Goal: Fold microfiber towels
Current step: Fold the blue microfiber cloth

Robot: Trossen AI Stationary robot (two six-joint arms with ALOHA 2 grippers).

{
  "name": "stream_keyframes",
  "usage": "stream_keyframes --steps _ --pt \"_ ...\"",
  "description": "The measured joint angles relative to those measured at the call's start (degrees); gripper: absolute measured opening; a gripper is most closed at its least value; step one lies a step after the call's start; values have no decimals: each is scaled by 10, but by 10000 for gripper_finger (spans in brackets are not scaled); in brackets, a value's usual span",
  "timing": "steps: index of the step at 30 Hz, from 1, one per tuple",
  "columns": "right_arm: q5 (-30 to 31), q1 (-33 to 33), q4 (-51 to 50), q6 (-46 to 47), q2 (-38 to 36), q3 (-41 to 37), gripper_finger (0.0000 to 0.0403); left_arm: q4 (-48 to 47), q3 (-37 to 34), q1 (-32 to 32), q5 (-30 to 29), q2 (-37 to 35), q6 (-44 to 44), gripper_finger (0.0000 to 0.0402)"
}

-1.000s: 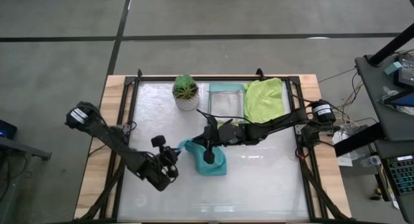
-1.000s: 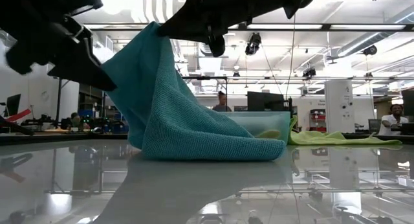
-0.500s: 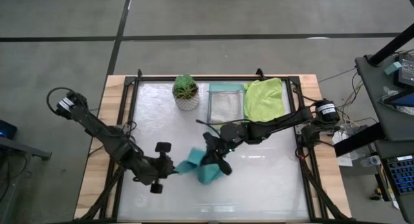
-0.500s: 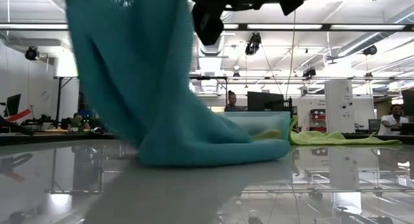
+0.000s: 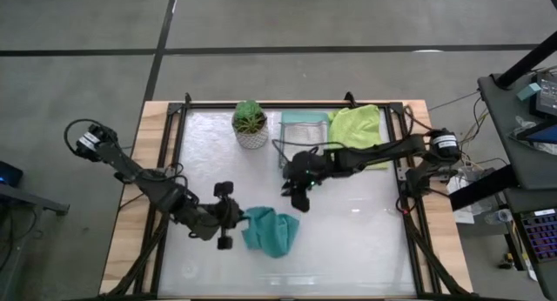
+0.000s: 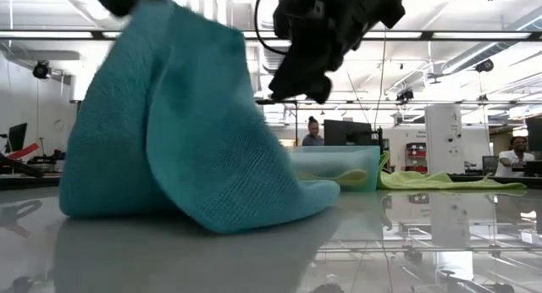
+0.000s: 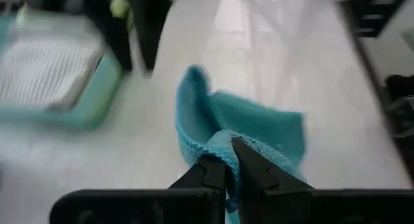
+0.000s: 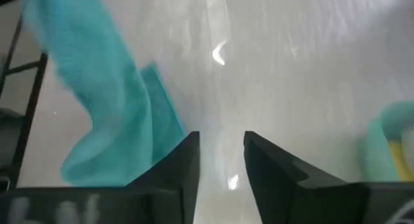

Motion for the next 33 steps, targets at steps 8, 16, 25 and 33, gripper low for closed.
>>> stream_keyframes --steps 8,16,25,33 --pt "-1 2 -41 6 -27 0 136 -4 -56 49 1 -3 -92 0" --pt "65 94 84 51 9 -4 127 -4 -63 64 16 -3 -69 0" --pt "181 150 209 82 126 28 112 -4 -63 64 18 -2 -62 0" --pt "182 150 206 96 209 90 118 -4 -63 64 18 -3 -61 0"
